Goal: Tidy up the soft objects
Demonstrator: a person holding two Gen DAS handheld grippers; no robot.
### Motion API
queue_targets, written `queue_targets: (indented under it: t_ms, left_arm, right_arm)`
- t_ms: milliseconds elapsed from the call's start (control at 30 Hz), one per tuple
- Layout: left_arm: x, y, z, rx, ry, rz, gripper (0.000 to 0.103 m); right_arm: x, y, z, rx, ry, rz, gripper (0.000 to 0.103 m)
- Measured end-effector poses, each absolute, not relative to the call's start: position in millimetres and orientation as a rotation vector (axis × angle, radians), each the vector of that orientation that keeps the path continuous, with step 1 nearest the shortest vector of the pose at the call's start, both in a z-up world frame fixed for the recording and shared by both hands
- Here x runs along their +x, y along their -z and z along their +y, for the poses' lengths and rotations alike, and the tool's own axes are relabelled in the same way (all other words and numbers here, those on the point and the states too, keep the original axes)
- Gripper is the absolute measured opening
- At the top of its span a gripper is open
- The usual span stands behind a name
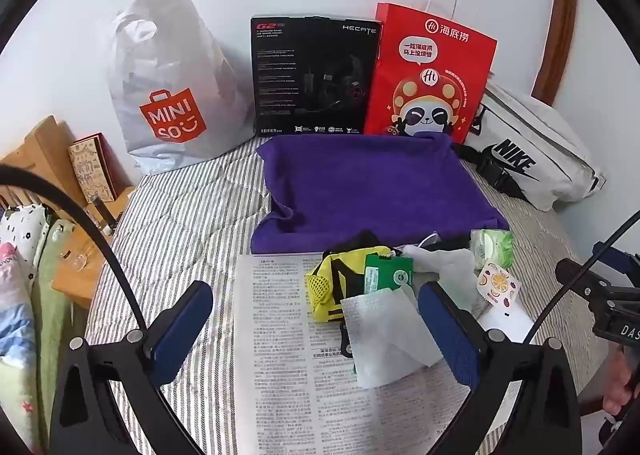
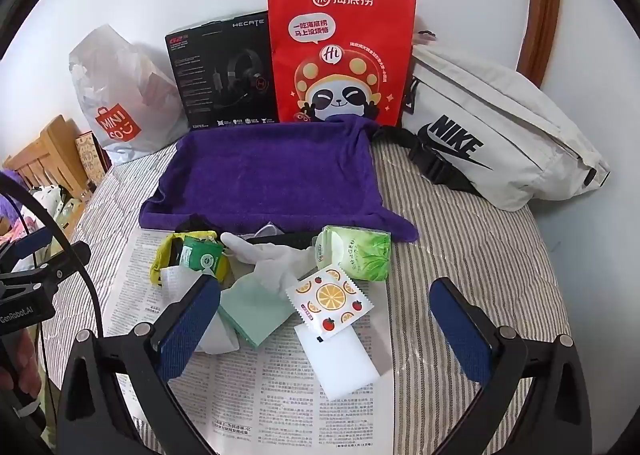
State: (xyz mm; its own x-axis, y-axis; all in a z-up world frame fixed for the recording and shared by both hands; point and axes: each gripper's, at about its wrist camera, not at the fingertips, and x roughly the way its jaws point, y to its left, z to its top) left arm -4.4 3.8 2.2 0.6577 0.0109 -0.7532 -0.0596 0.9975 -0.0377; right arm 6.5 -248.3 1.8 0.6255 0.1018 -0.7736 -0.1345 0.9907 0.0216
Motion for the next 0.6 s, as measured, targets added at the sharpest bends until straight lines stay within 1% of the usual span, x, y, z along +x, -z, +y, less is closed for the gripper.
queue_targets:
  t_ms: [600]
  left_arm:
    - [-4.9, -1.4, -0.1, -0.051, -0.032, 0.855, 0.103]
  right_arm:
    - [3.7, -2.2, -248.2, -0.040, -0.137, 0.891, 0.103]
